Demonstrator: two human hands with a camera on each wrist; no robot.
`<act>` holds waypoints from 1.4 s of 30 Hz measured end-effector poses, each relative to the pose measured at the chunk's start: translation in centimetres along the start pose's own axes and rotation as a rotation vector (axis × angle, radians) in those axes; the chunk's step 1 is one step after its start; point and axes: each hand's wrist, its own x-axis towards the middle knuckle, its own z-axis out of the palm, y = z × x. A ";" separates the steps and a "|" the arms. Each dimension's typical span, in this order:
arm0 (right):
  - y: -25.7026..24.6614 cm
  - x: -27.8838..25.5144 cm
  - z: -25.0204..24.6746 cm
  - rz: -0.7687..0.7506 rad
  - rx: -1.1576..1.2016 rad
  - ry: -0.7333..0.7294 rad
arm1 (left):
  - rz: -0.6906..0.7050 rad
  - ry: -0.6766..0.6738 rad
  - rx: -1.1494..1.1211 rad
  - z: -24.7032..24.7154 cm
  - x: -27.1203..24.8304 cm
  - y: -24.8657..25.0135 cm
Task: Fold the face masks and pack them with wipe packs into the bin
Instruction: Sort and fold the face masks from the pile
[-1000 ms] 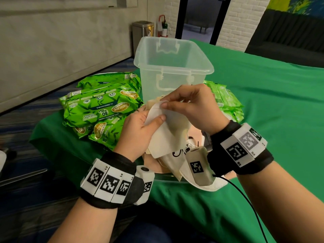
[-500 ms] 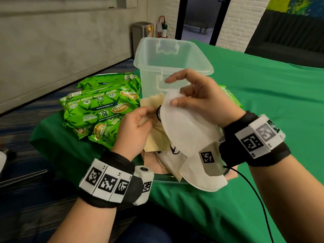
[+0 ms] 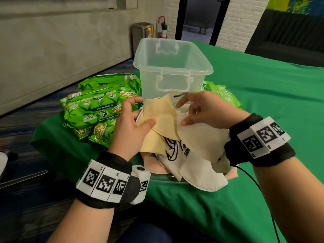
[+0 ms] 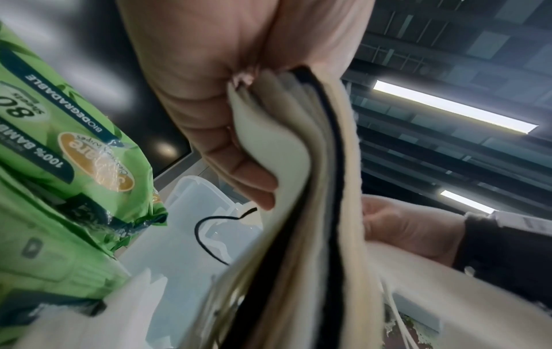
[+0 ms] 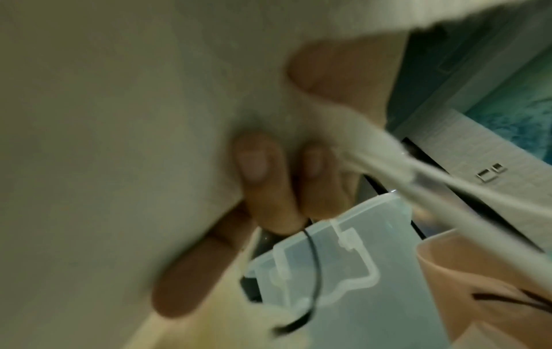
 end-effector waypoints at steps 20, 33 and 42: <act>-1.7 0.5 2.0 -0.227 0.198 0.274 | 0.089 -0.162 0.014 0.4 0.0 0.1; -0.3 -0.2 0.8 -0.237 0.719 0.229 | 0.101 0.053 -0.009 -0.2 0.3 -0.2; -0.8 1.0 2.2 -0.164 0.442 0.092 | 0.159 -0.047 -0.044 0.0 0.3 0.0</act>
